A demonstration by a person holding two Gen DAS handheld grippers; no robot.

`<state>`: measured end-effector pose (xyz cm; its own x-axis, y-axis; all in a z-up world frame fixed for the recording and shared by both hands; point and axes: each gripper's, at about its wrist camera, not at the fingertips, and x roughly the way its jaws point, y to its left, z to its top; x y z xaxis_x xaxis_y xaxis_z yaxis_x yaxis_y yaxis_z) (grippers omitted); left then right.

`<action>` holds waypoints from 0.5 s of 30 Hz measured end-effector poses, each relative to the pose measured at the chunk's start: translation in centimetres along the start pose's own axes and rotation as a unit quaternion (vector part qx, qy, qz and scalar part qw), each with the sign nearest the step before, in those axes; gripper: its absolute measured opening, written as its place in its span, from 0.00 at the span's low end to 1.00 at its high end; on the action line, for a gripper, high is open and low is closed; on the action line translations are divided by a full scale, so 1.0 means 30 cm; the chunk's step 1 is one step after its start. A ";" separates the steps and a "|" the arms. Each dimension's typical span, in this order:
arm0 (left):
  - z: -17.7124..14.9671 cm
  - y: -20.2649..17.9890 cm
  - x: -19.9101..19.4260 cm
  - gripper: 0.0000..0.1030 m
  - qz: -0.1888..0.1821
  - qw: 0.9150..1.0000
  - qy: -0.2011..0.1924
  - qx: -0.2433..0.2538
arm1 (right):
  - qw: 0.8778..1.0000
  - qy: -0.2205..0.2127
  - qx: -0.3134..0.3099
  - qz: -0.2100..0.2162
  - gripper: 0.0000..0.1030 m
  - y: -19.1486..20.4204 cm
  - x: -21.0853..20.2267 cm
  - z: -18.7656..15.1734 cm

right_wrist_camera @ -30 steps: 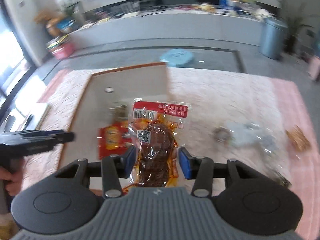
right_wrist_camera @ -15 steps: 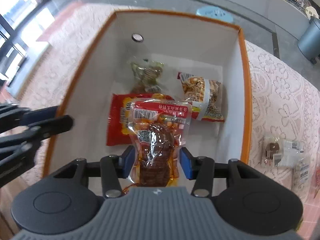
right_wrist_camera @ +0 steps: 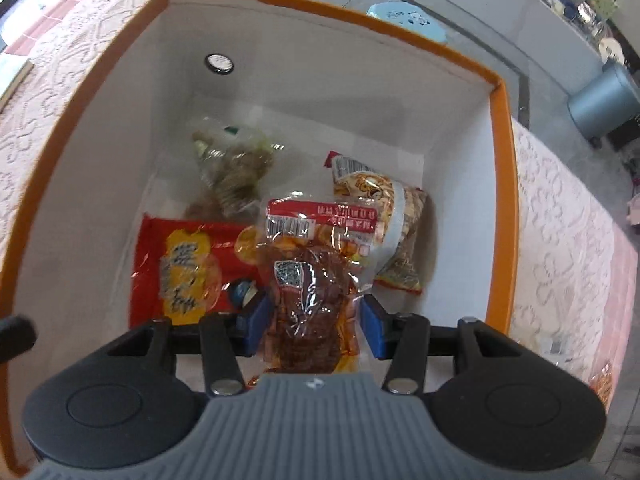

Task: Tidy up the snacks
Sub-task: 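Carry the brown jerky packet over the box and release it with the right gripper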

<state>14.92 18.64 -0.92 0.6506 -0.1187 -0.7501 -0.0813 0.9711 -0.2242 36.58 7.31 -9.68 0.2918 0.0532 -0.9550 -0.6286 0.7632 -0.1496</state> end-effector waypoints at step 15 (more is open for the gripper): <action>0.003 0.001 0.006 0.22 0.001 1.000 0.004 0.002 | 0.997 -0.015 -0.059 -0.053 0.56 0.041 0.068 0.062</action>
<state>15.10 18.68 -0.99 0.6448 -0.1174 -0.7553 -0.0796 0.9724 -0.2191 37.76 9.55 -11.34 0.3815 -0.0021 -0.9244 -0.6735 0.6843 -0.2795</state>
